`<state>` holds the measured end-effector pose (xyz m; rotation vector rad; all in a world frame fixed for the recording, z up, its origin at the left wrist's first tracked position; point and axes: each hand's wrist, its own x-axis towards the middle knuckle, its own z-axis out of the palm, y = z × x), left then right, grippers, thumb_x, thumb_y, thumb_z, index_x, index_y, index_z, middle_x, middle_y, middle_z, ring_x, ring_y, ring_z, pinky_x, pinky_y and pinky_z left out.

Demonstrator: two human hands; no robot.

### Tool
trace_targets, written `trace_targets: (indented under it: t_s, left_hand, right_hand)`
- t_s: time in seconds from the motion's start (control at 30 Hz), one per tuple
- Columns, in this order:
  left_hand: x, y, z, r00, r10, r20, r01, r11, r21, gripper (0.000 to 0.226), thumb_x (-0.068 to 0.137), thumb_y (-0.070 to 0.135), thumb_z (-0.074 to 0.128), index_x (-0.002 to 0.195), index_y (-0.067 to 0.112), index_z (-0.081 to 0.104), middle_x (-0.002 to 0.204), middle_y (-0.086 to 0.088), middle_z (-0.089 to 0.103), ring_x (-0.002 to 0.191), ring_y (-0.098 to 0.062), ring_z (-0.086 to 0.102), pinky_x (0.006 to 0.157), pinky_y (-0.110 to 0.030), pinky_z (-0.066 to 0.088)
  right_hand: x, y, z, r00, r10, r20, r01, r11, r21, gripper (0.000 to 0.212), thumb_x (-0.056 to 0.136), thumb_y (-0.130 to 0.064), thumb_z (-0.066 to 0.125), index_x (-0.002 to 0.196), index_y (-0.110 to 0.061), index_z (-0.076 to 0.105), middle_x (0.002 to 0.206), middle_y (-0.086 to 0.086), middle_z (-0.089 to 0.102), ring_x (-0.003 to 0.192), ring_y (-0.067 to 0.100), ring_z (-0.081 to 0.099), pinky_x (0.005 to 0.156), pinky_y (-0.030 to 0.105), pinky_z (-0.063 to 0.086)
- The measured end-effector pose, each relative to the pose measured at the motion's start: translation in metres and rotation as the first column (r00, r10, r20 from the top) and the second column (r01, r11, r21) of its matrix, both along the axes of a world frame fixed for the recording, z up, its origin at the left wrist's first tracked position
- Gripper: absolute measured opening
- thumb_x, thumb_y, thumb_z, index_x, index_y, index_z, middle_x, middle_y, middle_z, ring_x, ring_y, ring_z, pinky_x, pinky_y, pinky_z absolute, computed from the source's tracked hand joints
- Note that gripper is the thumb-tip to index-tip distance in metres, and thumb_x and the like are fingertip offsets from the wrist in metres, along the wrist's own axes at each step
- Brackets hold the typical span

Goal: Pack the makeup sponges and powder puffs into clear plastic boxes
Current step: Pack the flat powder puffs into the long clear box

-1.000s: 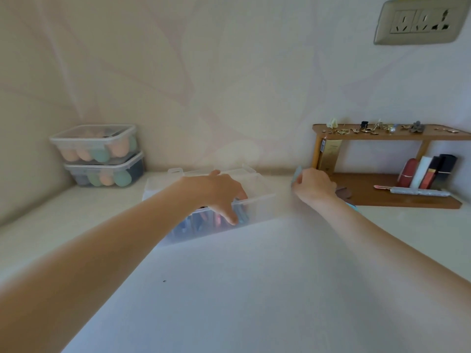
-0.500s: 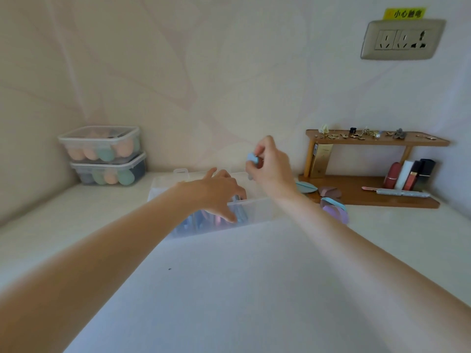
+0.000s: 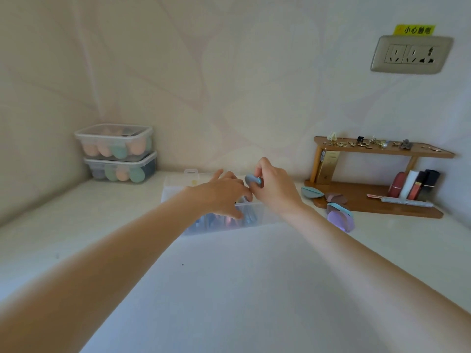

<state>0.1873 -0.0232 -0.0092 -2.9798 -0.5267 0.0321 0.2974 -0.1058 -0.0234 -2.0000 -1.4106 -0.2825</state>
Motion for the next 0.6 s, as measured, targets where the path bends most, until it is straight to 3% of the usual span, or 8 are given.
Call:
trace_targets:
  t_s: [0.17, 0.4, 0.6]
  left_hand:
    - [0.0, 0.001, -0.001, 1.0, 0.0, 0.014, 0.0, 1.0, -0.008, 0.044, 0.083, 0.032, 0.059, 0.126, 0.029, 0.05, 0.119, 0.0, 0.054, 0.125, -0.023, 0.033, 0.117, -0.043, 0.012]
    - [-0.002, -0.004, -0.006, 0.999, 0.023, 0.032, -0.022, 0.999, -0.031, 0.046, 0.083, 0.026, 0.058, 0.128, 0.026, 0.048, 0.126, 0.0, 0.052, 0.128, -0.023, 0.032, 0.119, -0.045, 0.007]
    - [-0.004, -0.006, -0.004, 0.999, 0.024, 0.036, -0.023, 0.999, -0.041, 0.049, 0.084, 0.026, 0.058, 0.131, 0.027, 0.047, 0.128, 0.003, 0.052, 0.133, -0.019, 0.03, 0.119, -0.046, 0.001]
  right_hand:
    - [-0.001, -0.002, 0.007, 0.999, -0.024, 0.038, 0.024, 1.0, 0.018, 0.012, 0.088, -0.013, 0.053, 0.097, -0.008, 0.048, 0.078, 0.004, 0.056, 0.075, 0.027, 0.055, 0.062, 0.035, 0.041]
    - [-0.005, -0.001, 0.01, 1.0, -0.019, -0.002, 0.019, 0.996, 0.084, 0.012, 0.088, -0.011, 0.052, 0.091, -0.013, 0.041, 0.073, 0.003, 0.052, 0.07, 0.024, 0.049, 0.061, 0.031, 0.035]
    - [-0.004, 0.001, -0.002, 0.997, -0.055, 0.058, 0.054, 0.998, 0.006, 0.014, 0.09, -0.013, 0.052, 0.091, -0.014, 0.038, 0.076, 0.001, 0.052, 0.071, 0.023, 0.051, 0.058, 0.031, 0.035]
